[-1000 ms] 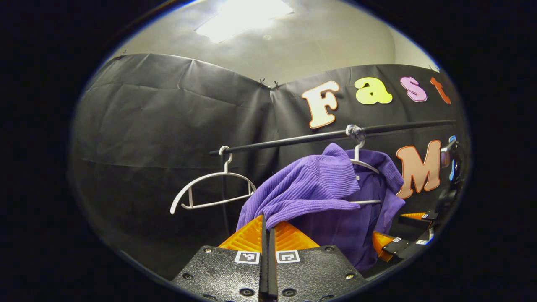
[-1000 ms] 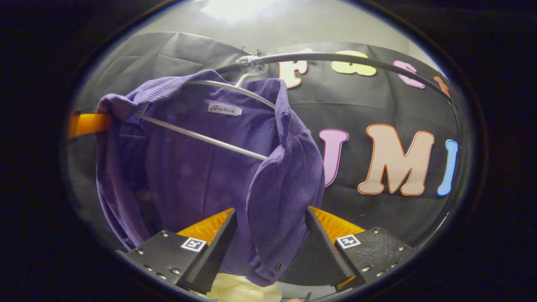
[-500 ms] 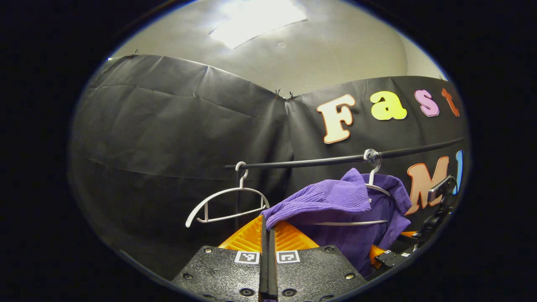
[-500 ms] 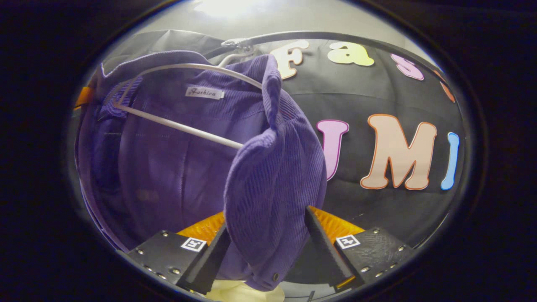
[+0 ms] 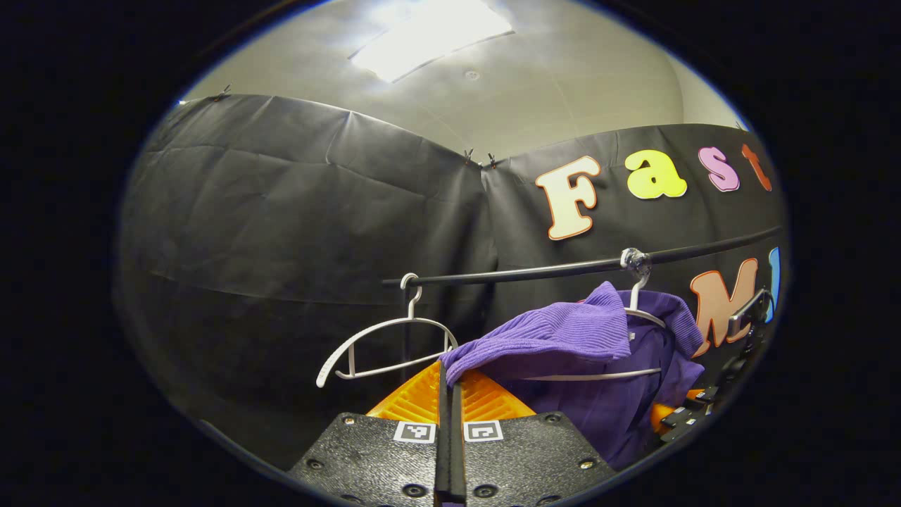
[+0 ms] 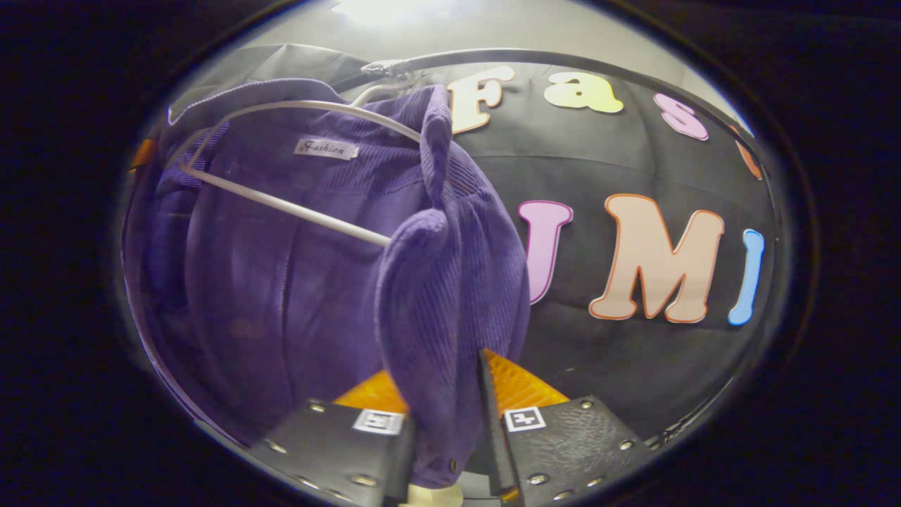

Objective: Grasp the clothes on the hanger with both hands and then place them into the laundry hamper below.

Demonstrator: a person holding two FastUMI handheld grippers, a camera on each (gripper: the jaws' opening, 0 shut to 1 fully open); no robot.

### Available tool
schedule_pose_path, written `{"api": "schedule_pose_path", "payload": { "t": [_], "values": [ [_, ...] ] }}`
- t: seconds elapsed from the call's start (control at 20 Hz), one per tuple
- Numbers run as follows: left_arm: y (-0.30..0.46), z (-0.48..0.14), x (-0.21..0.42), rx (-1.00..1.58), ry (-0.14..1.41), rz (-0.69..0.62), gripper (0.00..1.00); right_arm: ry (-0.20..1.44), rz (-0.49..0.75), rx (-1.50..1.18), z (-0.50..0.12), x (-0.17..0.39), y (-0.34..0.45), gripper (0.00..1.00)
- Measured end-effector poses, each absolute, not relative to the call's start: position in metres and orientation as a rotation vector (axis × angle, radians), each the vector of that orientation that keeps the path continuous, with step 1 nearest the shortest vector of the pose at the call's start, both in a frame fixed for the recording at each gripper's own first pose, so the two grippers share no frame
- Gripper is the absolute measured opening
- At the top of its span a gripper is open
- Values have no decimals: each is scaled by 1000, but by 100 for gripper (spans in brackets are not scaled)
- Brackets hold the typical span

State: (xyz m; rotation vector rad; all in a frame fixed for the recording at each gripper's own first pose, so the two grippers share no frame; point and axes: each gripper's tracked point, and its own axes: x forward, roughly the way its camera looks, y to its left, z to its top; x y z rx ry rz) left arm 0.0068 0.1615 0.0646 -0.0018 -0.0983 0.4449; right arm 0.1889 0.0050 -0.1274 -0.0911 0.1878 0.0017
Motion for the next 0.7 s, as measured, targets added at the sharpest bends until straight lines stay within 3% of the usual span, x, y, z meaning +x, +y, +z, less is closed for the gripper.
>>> {"api": "schedule_pose_path", "payload": {
  "t": [0.1, 0.25, 0.3, 0.7],
  "values": [
    [162, 63, 9, -3, -97, 445, 0, 193, -24, -95, -127, 191, -4, 10],
    [166, 62, 11, 5, -93, 448, 0, 225, -77, -107, -130, 198, -21, 8],
    [166, 63, 12, 4, -93, 449, 0, 222, -87, -103, -128, 193, -27, 2],
    [192, 77, 16, 32, -123, 491, 0, 165, -150, -108, -101, 201, -64, 2]
  ]
}}
